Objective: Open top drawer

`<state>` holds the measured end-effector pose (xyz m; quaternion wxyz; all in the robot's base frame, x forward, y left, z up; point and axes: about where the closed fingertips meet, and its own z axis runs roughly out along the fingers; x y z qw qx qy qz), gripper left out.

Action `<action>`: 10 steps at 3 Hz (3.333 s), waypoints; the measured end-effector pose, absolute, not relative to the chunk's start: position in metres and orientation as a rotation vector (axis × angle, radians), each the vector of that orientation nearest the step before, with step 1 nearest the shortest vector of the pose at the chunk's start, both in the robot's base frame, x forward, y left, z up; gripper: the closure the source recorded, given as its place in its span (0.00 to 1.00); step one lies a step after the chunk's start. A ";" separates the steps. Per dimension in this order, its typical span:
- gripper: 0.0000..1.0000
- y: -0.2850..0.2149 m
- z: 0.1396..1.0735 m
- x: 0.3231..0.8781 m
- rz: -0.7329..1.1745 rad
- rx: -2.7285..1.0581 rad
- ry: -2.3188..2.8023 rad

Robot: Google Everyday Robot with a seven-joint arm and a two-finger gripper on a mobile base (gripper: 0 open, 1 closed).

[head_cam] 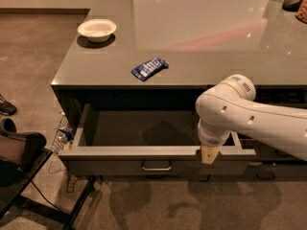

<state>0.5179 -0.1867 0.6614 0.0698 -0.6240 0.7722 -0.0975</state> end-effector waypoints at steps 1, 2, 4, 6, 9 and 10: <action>1.00 -0.187 0.661 0.517 -0.293 -1.878 2.324; 1.00 -0.185 0.674 0.496 -0.283 -1.844 2.349; 1.00 -0.185 0.678 0.495 -0.283 -1.844 2.349; 1.00 -0.183 0.689 0.471 -0.268 -1.793 2.380; 1.00 -0.199 0.688 0.516 -0.286 -1.852 2.206; 1.00 -0.199 0.678 0.517 -0.272 -1.863 2.219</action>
Offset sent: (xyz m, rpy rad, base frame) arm -0.2344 0.0192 0.1362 0.1116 0.0244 -0.2970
